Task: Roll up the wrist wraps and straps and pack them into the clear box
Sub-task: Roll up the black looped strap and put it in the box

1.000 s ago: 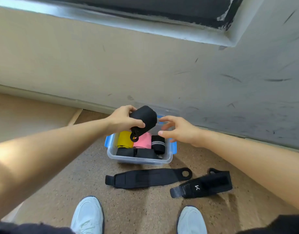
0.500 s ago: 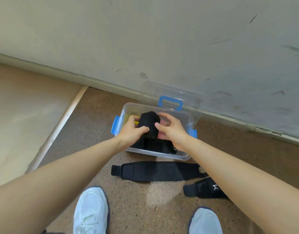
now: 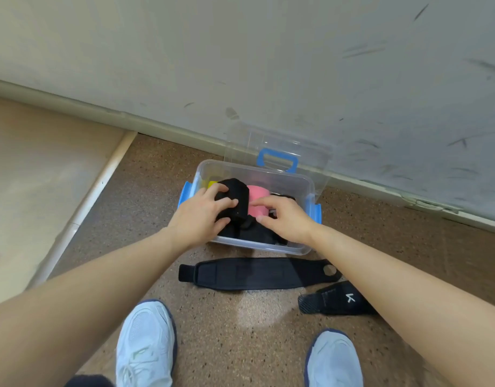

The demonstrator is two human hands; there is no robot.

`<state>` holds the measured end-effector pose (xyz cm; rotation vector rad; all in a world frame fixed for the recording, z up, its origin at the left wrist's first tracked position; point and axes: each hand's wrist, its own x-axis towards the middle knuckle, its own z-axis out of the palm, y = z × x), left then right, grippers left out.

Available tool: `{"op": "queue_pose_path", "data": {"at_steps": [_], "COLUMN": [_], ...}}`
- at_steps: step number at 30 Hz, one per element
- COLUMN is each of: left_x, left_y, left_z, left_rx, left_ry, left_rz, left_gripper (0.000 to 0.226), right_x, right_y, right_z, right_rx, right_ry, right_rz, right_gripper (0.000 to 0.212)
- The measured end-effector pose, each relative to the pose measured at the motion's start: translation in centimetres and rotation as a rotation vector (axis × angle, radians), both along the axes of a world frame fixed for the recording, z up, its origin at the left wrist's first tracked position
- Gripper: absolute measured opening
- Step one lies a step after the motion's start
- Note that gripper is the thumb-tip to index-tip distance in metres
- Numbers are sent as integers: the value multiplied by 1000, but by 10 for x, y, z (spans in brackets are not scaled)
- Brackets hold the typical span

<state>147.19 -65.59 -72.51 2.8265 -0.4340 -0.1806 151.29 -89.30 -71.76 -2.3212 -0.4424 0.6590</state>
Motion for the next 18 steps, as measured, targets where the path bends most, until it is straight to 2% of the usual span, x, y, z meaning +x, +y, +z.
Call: {"op": "queue_pose_path", "data": {"at_steps": [7,10,13,16,18], "left_x": [14,0,-25,-49,-63], "left_y": [-23,-33,-45,-63,-74], "left_z": [15,17,22,18,6], "left_rx": [99,63,-67,-110,-82], "left_ry": [115,-78,-274,-234,-113], "left_rz": [38,15,-149,-361,-460], "left_gripper": [48,35,23,20,20], "right_x": [-24,-38,-55,-70,-82], "right_y": [-42,-73,-107,-136,-146], "right_z": [26,32,31,18,3], "right_rx": [16,-109,-286,-409,-474], "right_ry": [-200,-261,-296,-205,-32], "right_rz": [-227,-231,-197,-186,-99], "right_gripper": [10,11,20,21,13]}}
